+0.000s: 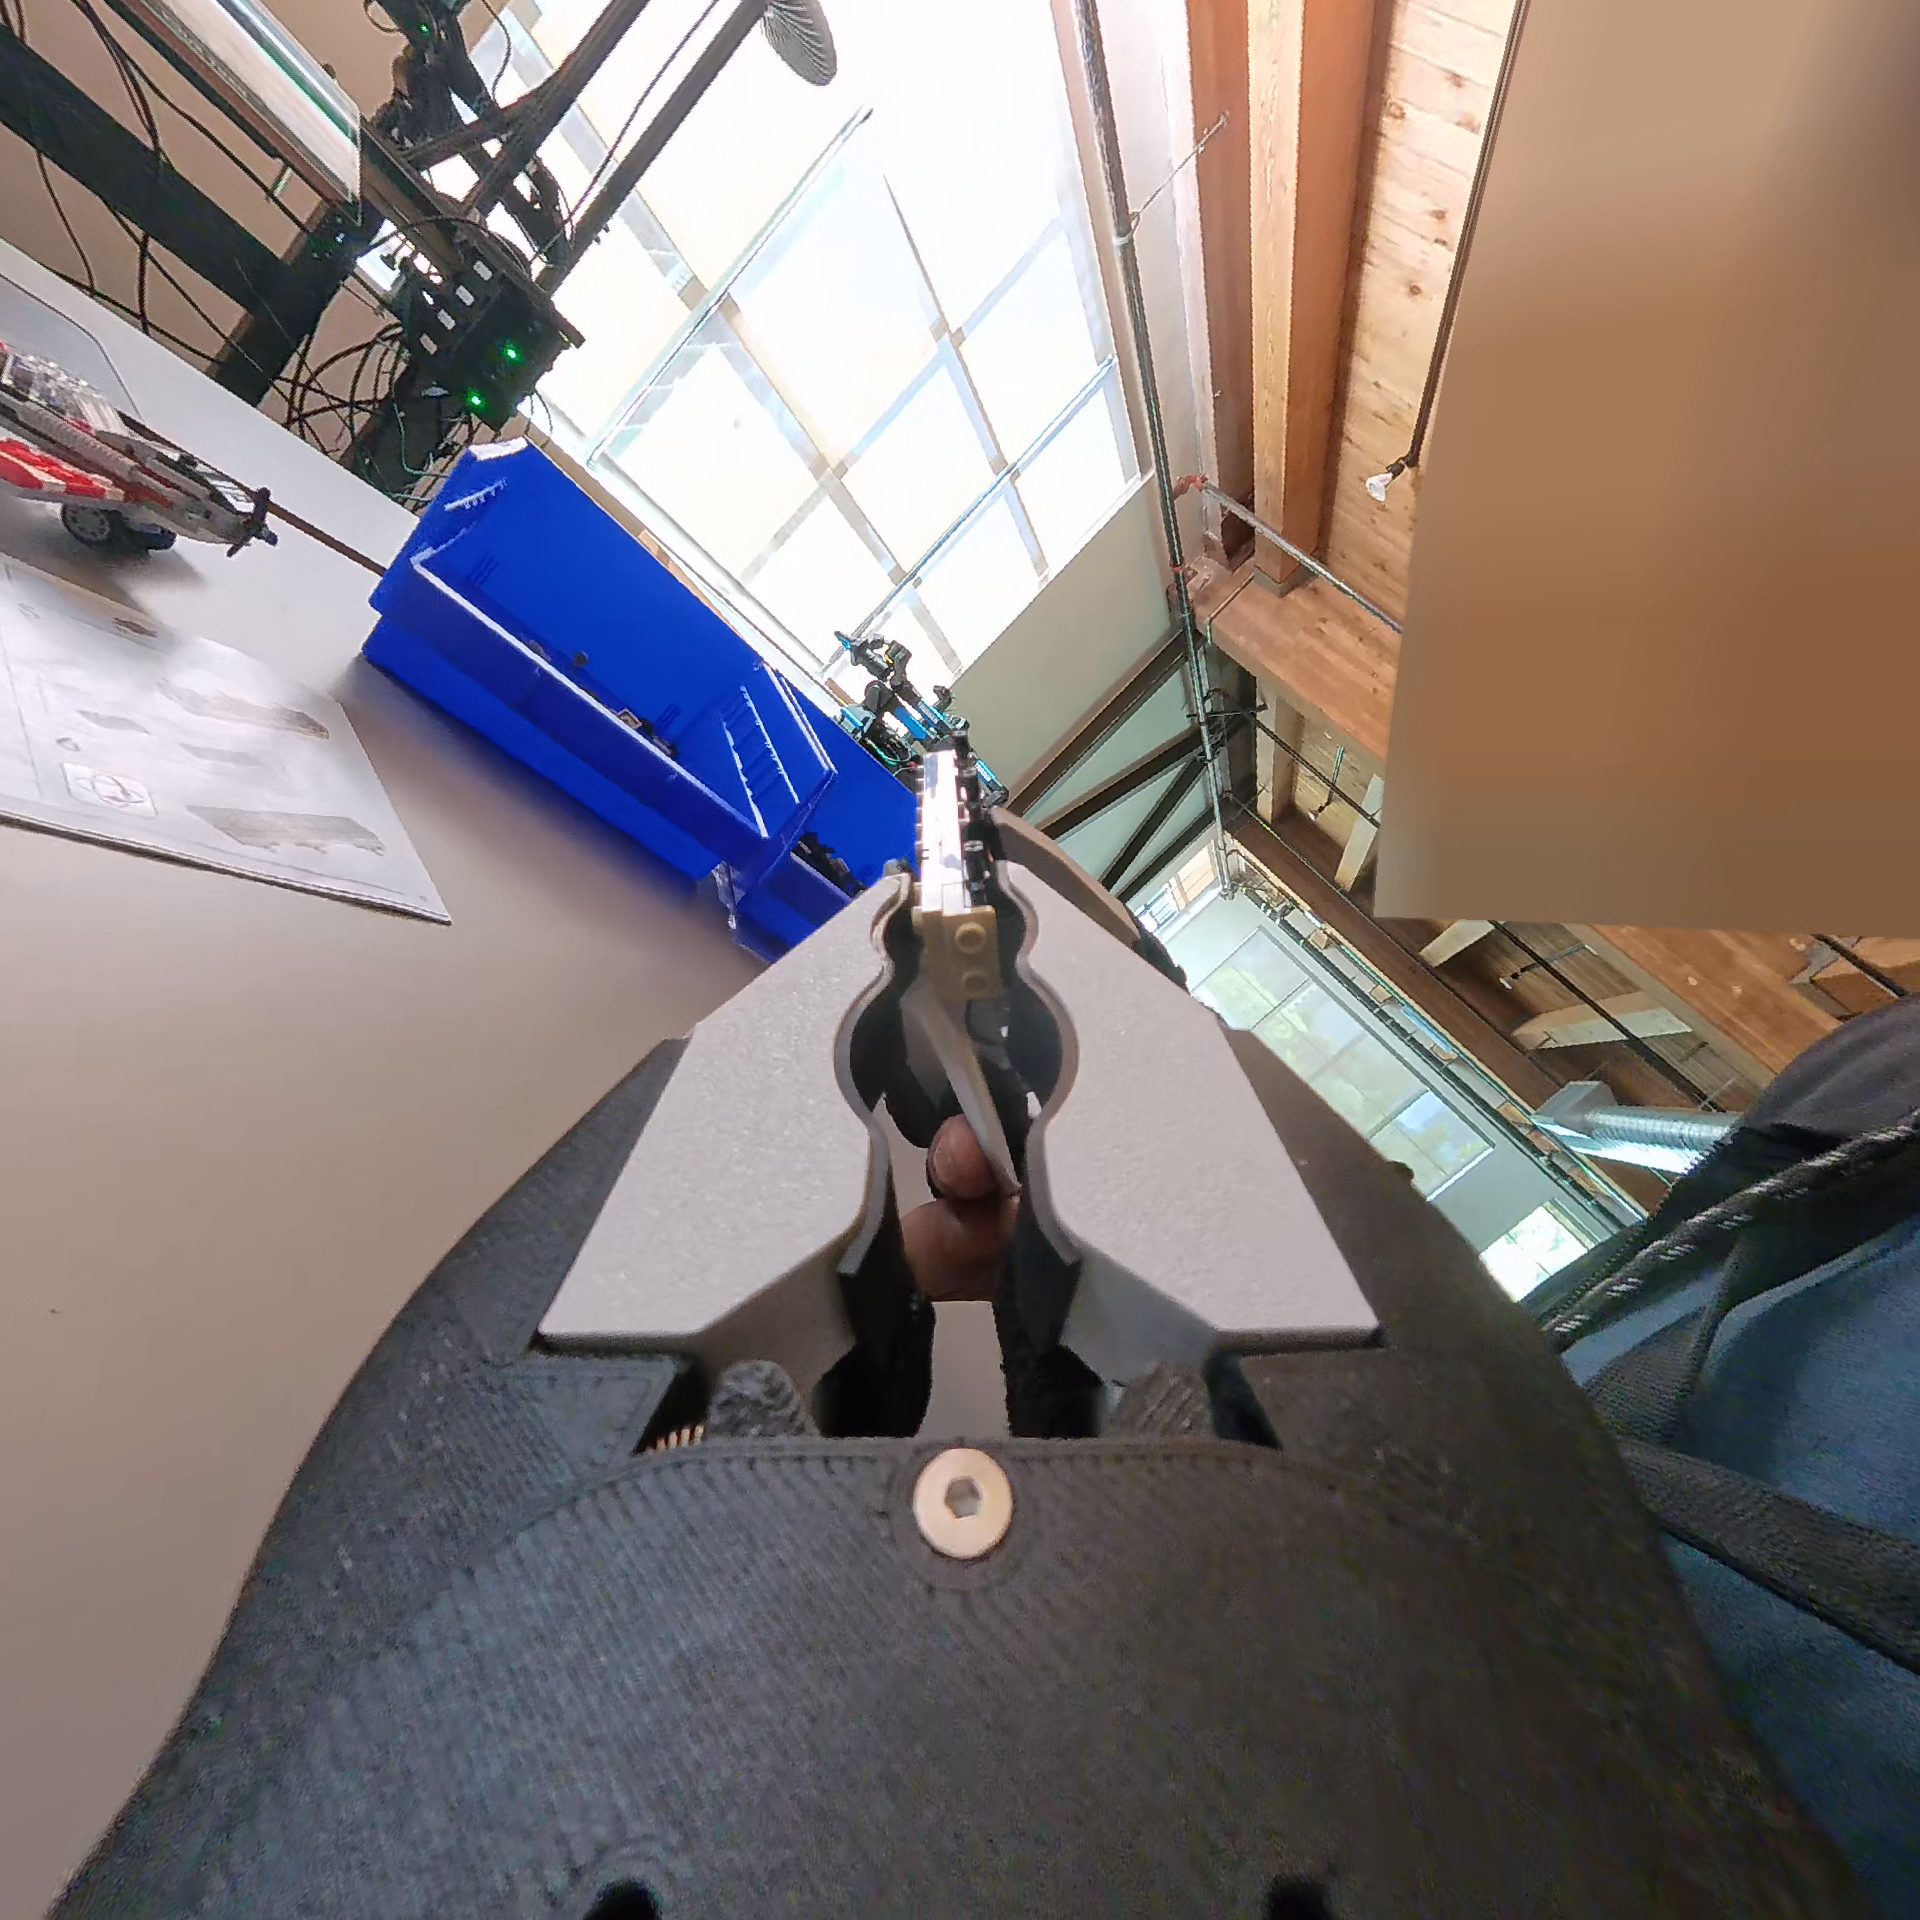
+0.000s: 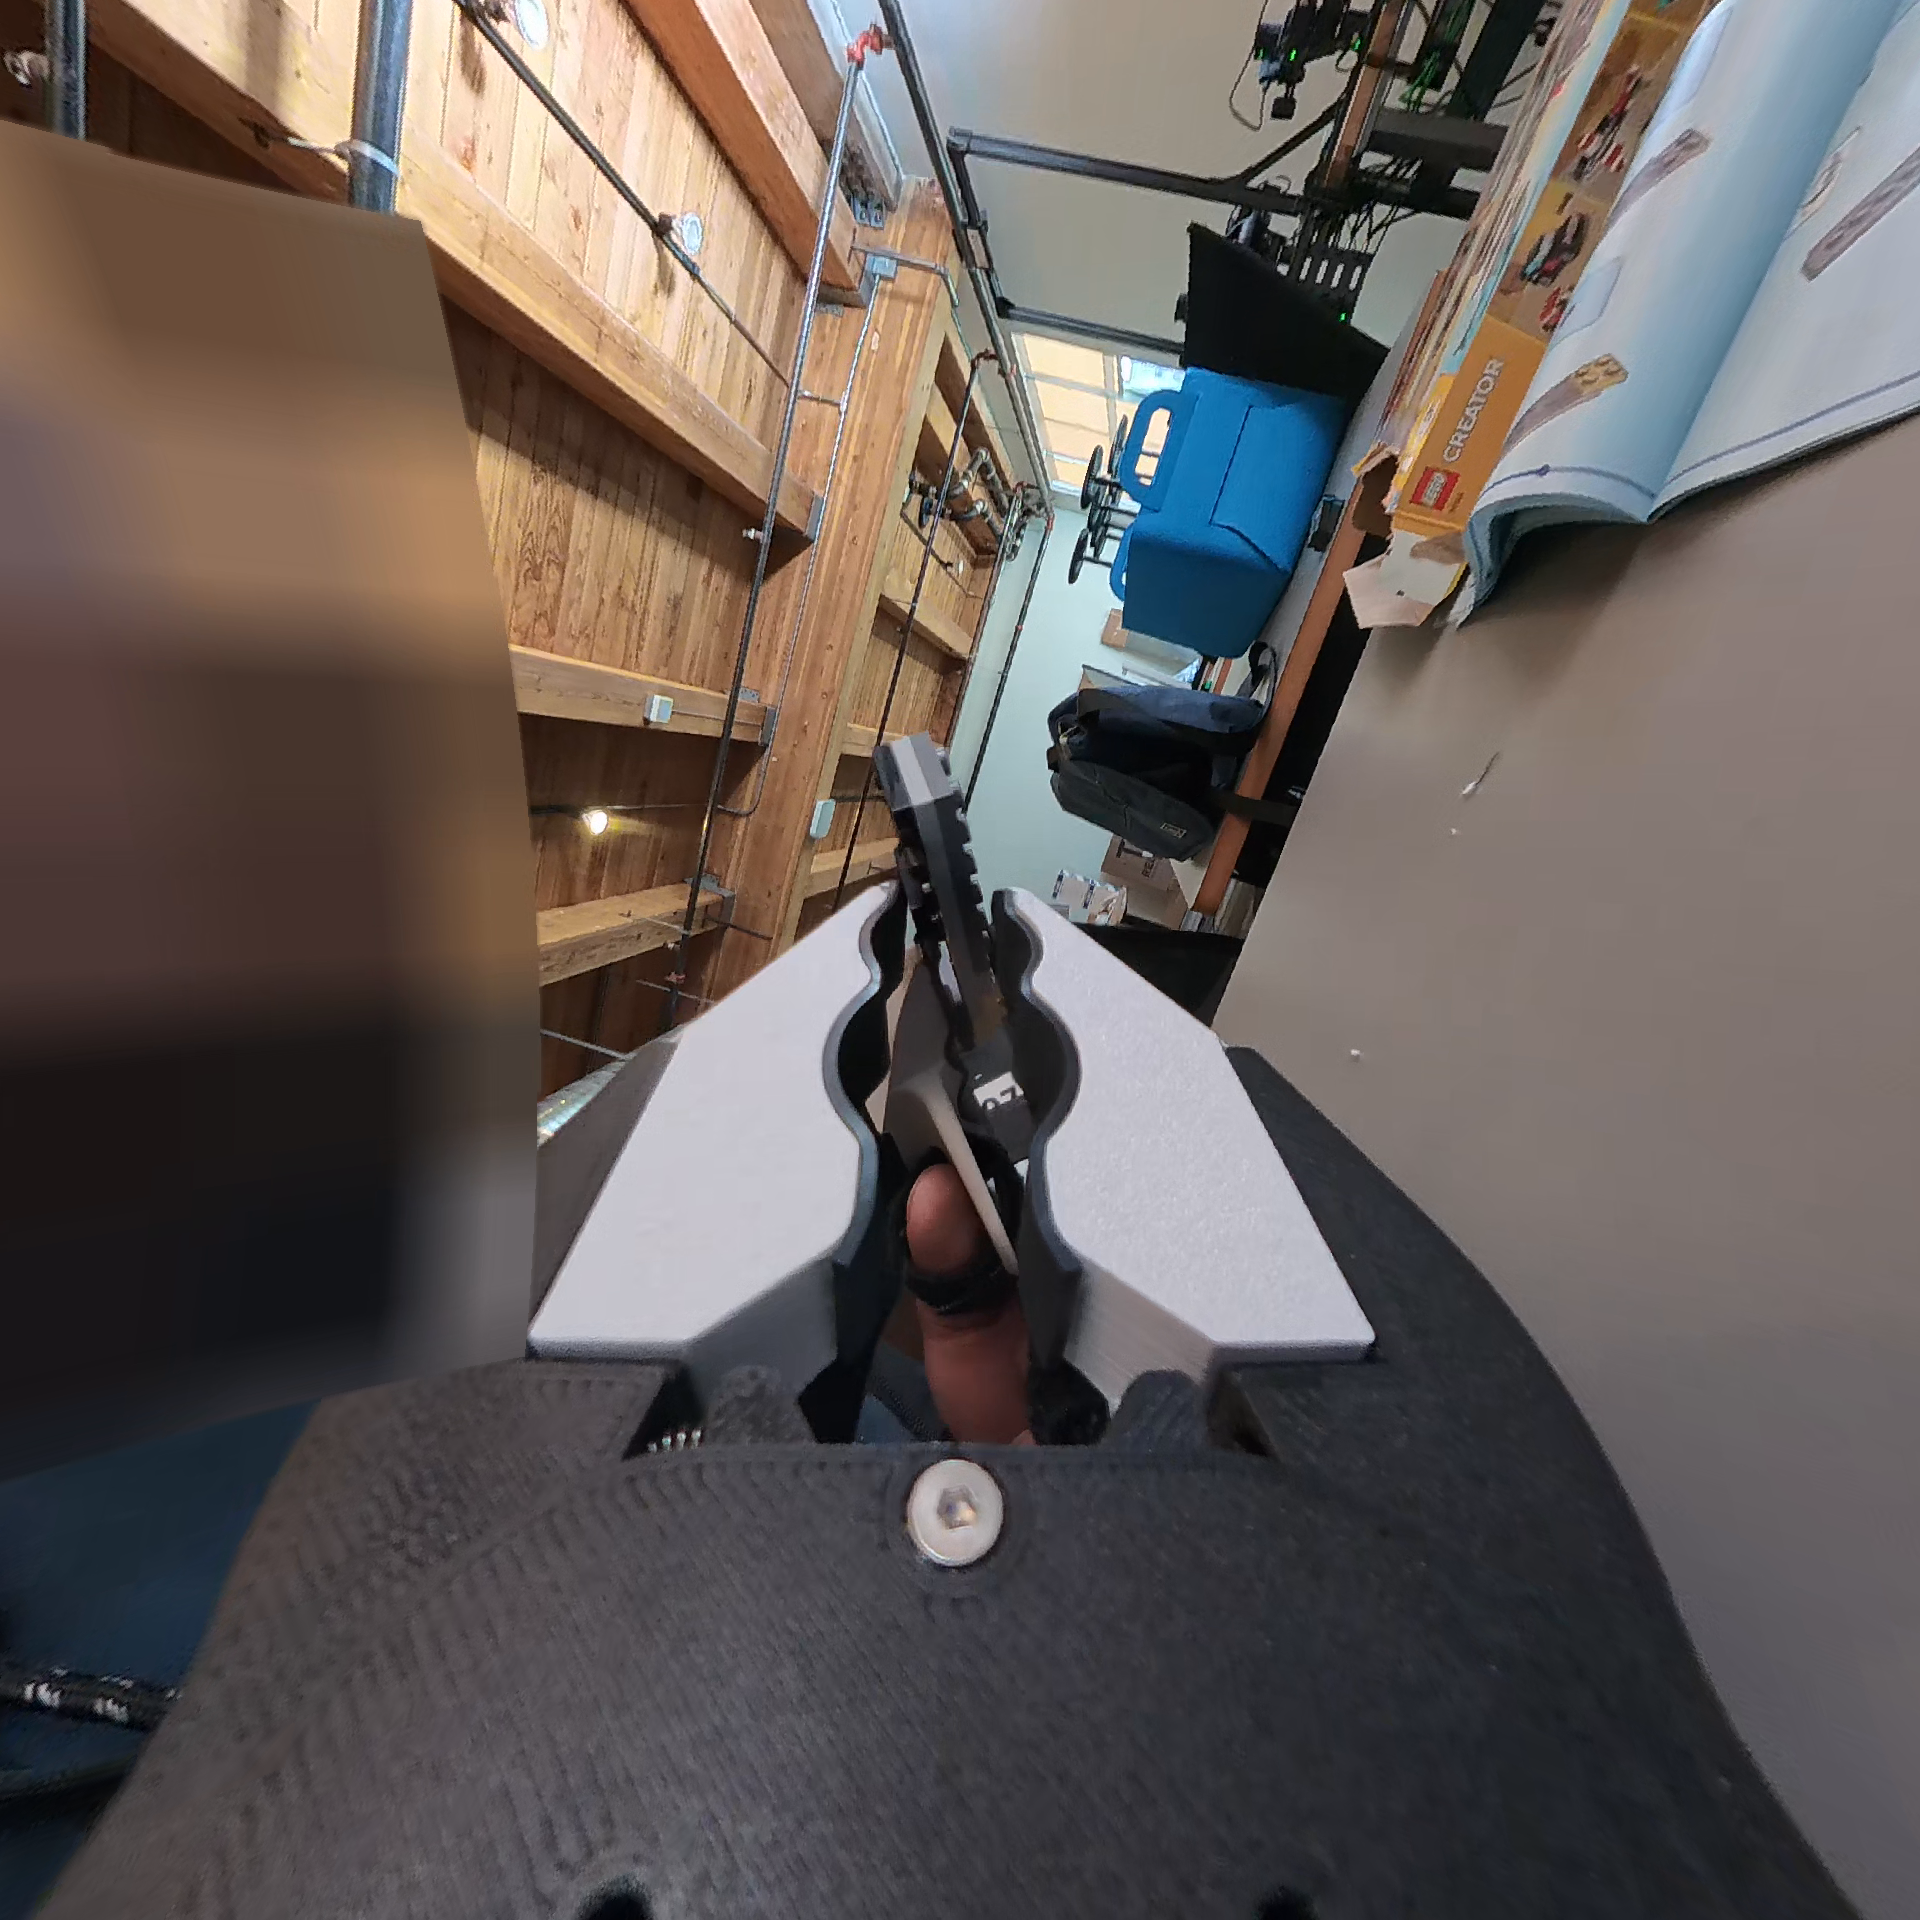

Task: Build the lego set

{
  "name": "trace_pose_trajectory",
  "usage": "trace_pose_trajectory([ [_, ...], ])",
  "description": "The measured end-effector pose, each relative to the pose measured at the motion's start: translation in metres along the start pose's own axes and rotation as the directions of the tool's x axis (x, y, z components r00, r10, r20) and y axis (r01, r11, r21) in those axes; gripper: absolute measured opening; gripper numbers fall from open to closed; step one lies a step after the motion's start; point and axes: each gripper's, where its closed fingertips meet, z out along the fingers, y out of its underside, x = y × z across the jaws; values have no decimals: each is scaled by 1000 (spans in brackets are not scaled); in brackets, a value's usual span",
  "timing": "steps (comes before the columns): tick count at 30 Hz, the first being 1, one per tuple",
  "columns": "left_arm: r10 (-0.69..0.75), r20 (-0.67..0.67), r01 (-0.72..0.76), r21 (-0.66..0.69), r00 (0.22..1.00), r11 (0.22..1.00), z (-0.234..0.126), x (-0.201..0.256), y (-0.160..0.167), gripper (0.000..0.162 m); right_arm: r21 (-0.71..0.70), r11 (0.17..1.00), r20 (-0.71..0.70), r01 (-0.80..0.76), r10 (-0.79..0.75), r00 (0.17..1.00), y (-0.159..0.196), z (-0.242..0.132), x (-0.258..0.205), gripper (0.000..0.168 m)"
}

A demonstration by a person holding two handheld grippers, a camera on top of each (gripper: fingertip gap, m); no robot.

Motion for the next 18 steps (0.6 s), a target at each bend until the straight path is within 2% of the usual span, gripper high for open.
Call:
trace_pose_trajectory([
  [10,55,8,-55,-18,998,998,0,2,2,12,5,1000,-14,19,-18,1000,-1,-2,-2,13],
  [15,-4,-9,4,-14,1000,1000,1,1,2,11,2,998,-39,56,-56,998,-2,-2,-1,12],
  [18,-115,-32,115,-14,993,993,1,-3,4,12,0,998,-72,65,-64,995,-3,-3,4,12],
])
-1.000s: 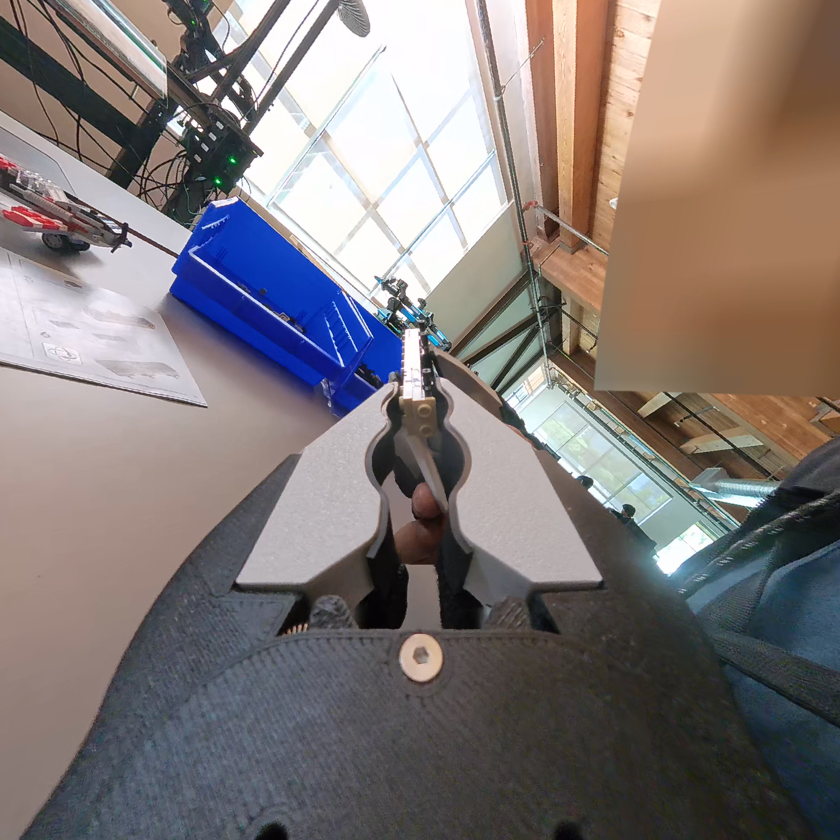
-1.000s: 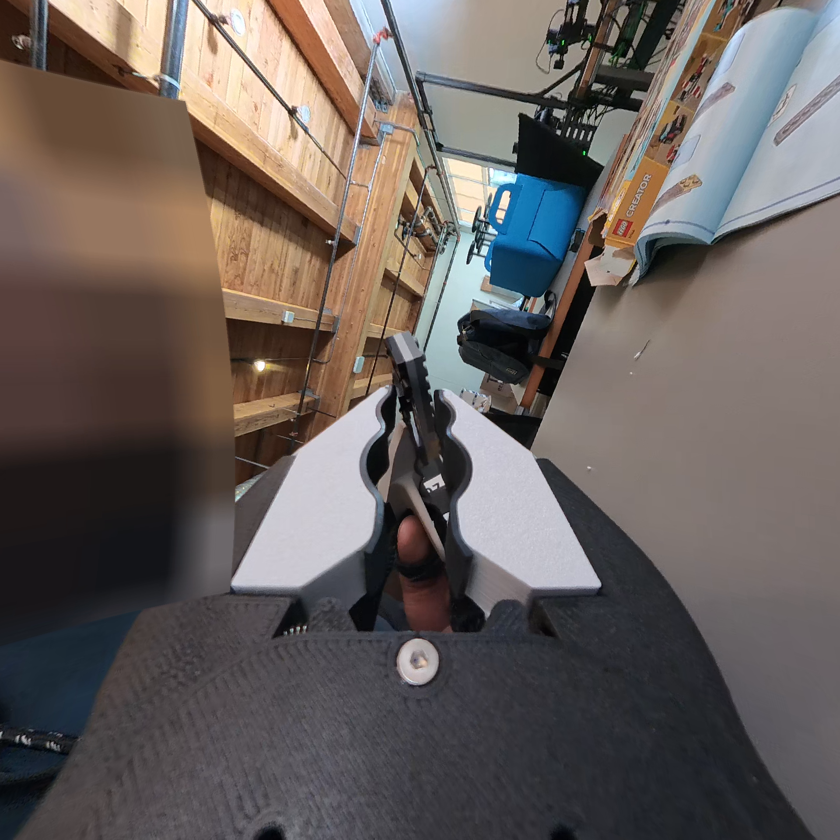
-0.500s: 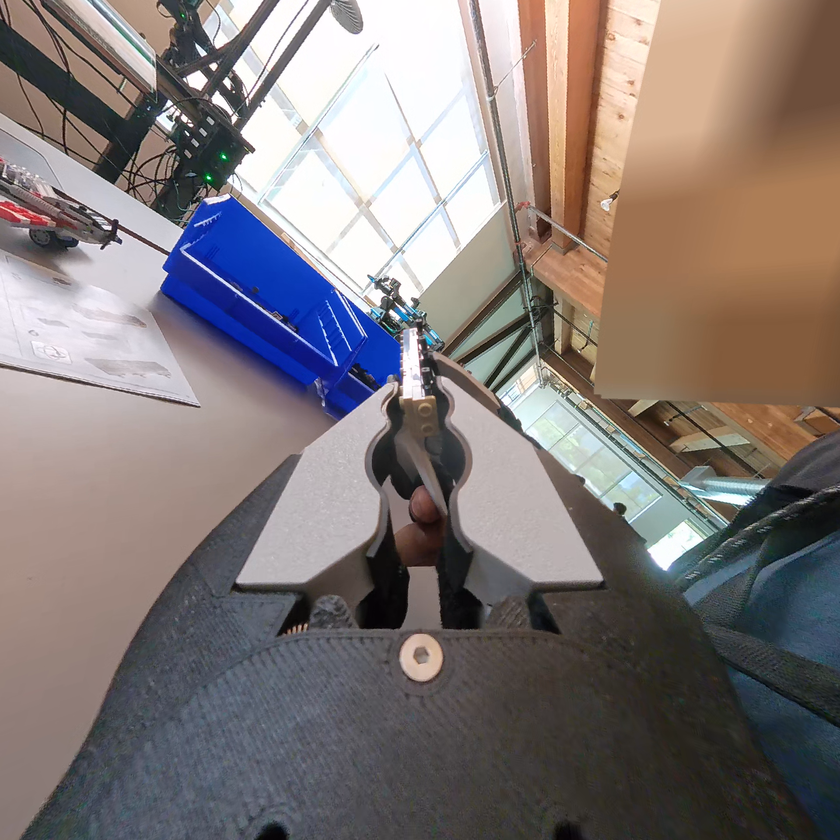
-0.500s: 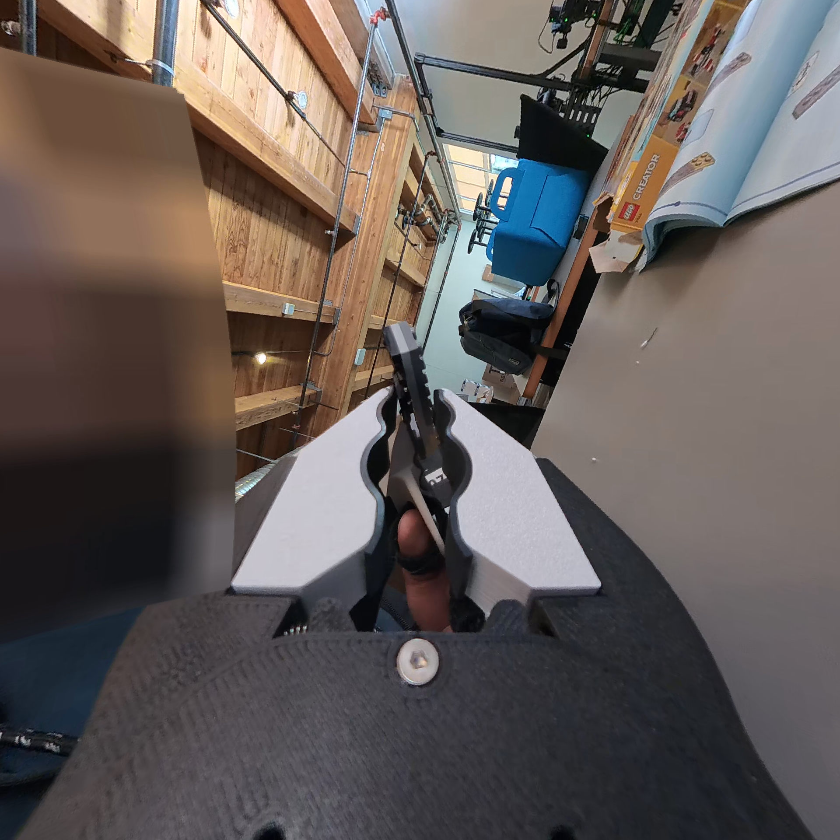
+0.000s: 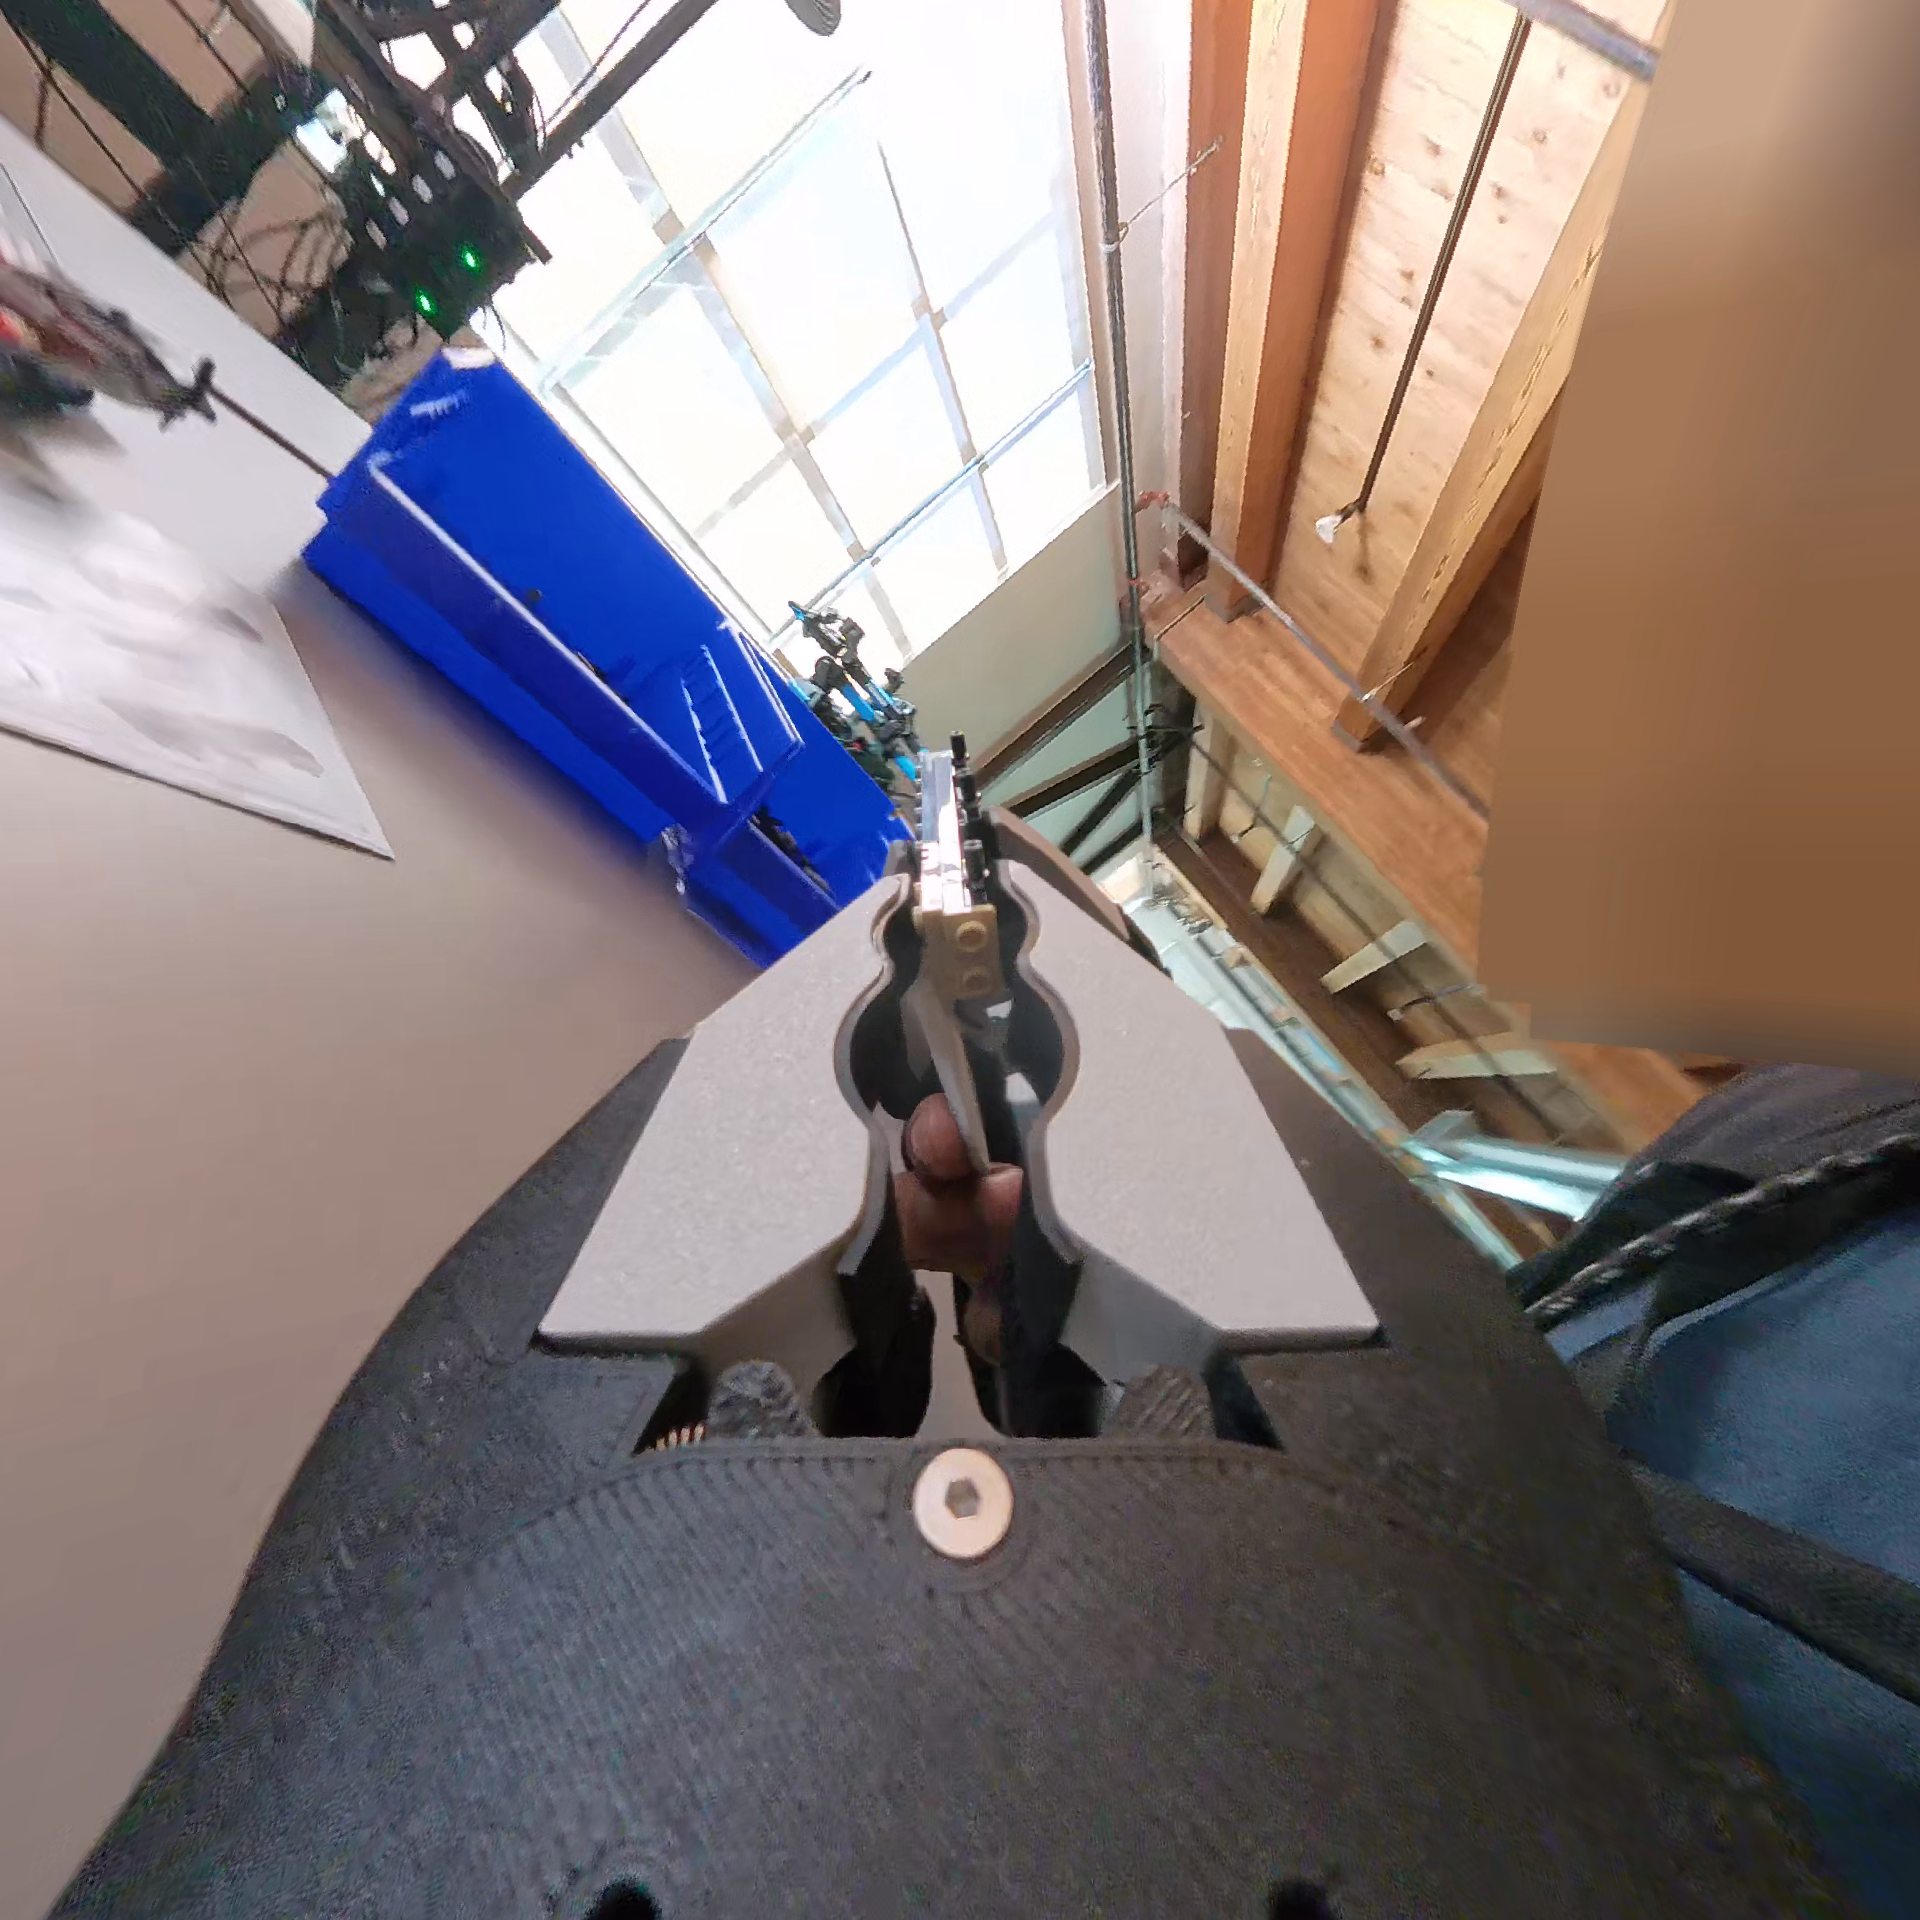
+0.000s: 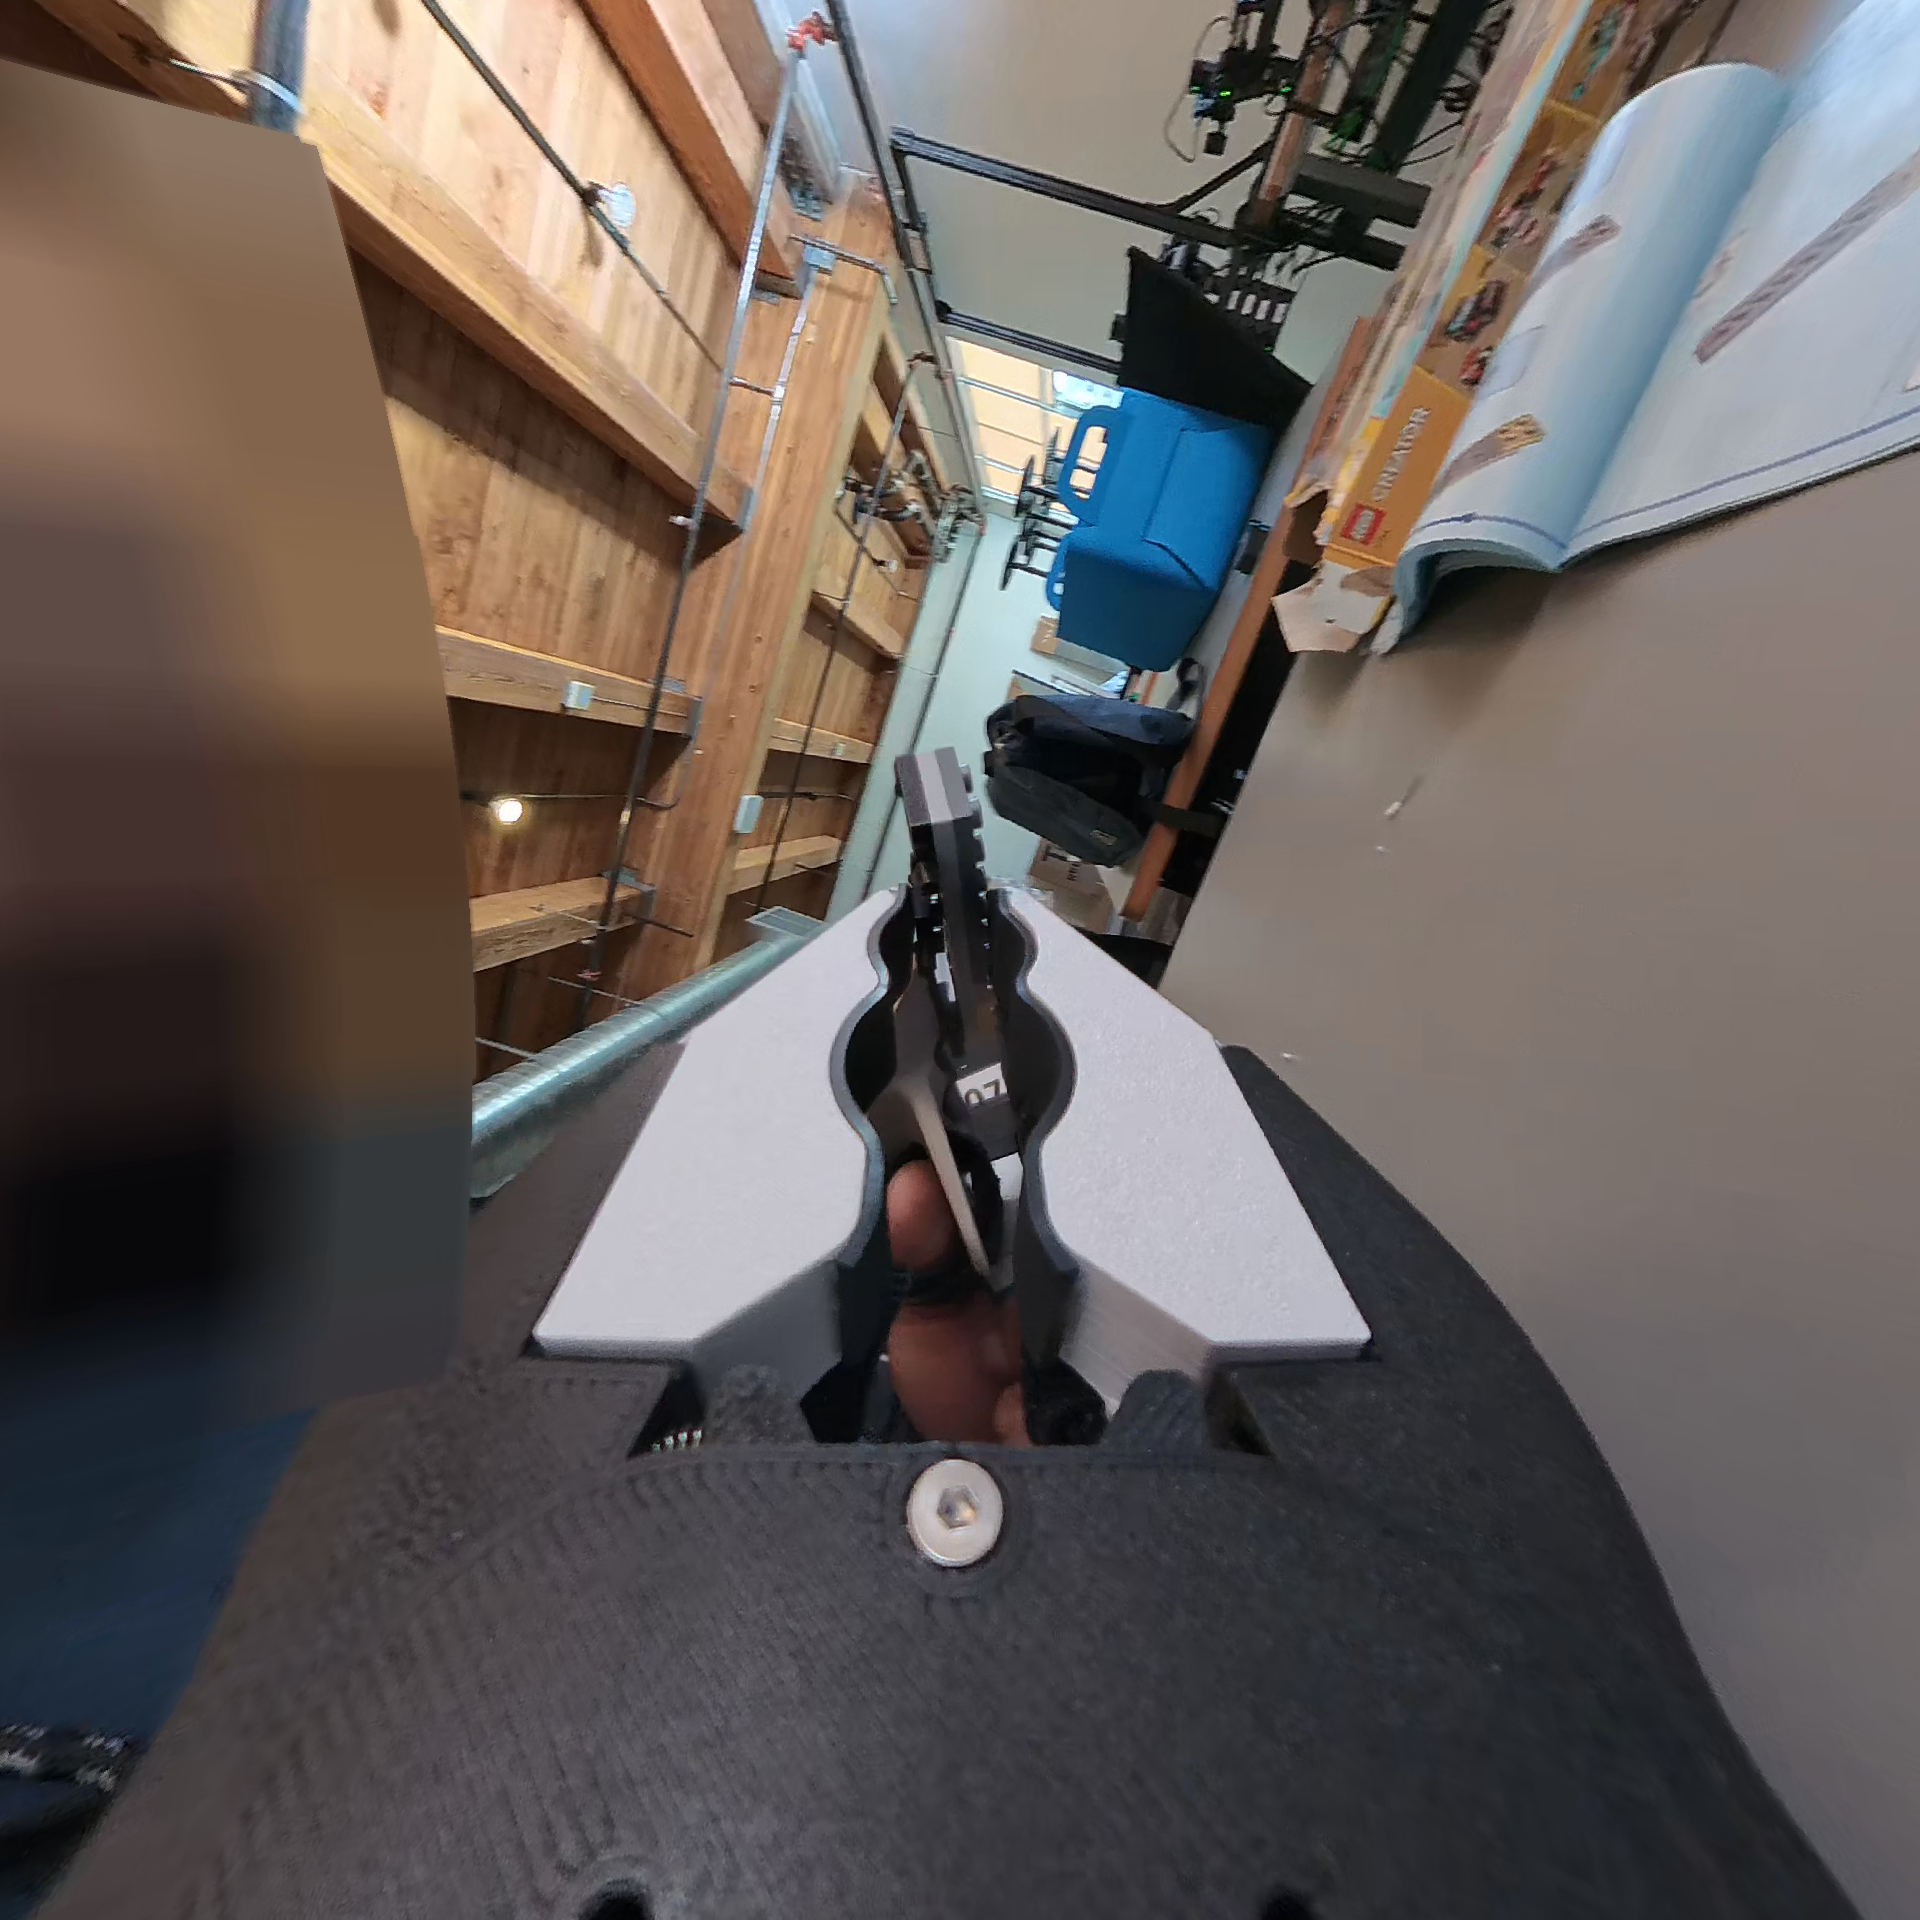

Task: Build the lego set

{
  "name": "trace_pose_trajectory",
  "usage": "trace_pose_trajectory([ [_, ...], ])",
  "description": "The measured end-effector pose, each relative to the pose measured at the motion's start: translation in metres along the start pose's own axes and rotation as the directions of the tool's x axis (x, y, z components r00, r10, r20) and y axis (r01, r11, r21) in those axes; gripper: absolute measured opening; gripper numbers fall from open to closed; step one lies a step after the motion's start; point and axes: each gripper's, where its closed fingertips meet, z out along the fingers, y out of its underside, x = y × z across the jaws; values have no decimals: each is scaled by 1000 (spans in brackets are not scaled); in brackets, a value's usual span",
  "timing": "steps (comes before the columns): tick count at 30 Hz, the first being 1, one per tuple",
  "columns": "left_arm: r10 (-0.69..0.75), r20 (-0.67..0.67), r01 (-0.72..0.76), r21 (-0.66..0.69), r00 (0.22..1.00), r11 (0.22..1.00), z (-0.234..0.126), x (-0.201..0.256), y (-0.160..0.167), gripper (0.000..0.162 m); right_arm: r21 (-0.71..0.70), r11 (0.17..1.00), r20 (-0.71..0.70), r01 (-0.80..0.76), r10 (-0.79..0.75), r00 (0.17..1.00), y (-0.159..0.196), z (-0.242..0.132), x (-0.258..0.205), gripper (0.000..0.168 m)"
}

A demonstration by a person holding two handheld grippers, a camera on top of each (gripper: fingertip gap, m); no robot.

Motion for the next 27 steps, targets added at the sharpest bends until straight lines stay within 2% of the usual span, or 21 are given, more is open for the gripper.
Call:
trace_pose_trajectory([
  [3,-89,-16,89,1,996,996,0,-4,2,12,1,1000,-28,-1,1,1000,-1,-1,5,12],
  [10,-153,-3,153,2,988,988,1,-11,5,12,34,999,-64,-8,10,998,-2,-2,12,12],
  [24,-138,1,138,-33,990,990,2,-12,7,14,46,999,-83,22,-18,996,-3,-4,15,12],
  [27,-146,-16,144,-61,989,988,3,-11,9,18,47,998,-89,27,-23,996,-4,-6,17,11],
])
